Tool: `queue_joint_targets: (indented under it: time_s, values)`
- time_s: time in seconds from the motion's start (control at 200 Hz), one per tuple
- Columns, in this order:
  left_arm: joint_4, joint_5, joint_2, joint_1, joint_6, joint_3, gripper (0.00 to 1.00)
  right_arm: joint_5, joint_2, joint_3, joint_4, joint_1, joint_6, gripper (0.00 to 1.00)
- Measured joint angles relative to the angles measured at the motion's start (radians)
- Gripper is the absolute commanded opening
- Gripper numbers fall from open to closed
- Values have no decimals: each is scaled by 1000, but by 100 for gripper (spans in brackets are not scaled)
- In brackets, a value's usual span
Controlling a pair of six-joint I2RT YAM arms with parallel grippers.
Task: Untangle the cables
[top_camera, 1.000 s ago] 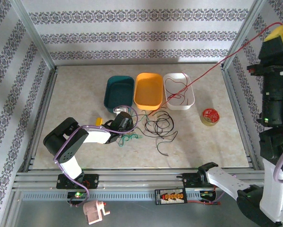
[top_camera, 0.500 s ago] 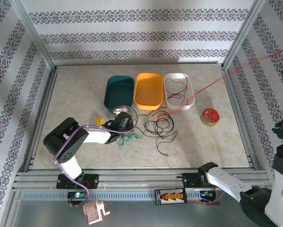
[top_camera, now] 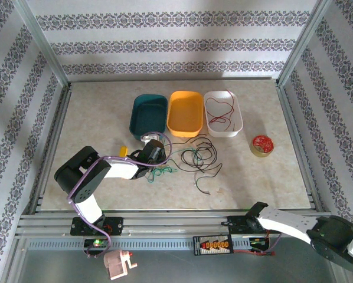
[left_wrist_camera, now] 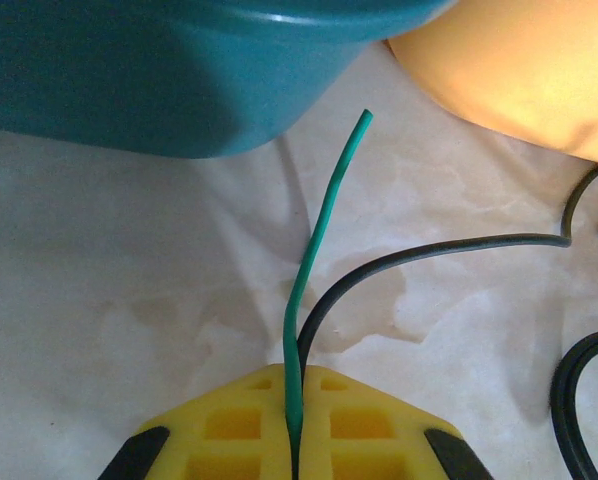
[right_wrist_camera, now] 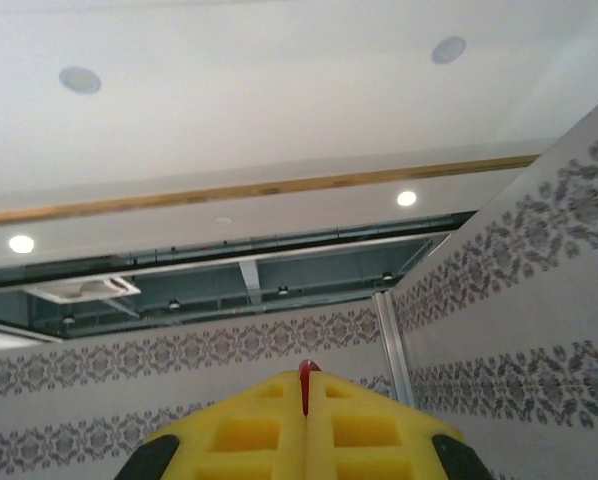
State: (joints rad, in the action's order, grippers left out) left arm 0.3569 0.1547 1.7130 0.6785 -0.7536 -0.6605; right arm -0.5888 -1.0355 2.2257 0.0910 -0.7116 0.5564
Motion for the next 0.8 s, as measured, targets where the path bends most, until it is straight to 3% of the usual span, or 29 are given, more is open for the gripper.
queue_joint_targets:
  time_s: [0.21, 0.305, 0.64, 0.8]
  values:
    - [0, 0, 0, 0, 0, 0, 0, -18, -189, 51, 44, 6, 53, 0]
    - [0, -1, 0, 0, 0, 0, 0, -5, -260, 51, 92, 60, 27, 0]
    - [1, -17, 1, 0, -11, 0, 0, 140, -394, 40, 277, 294, -325, 0]
    - [1, -19, 2, 0, -11, 0, 0, 264, -544, 167, 341, 370, -484, 0]
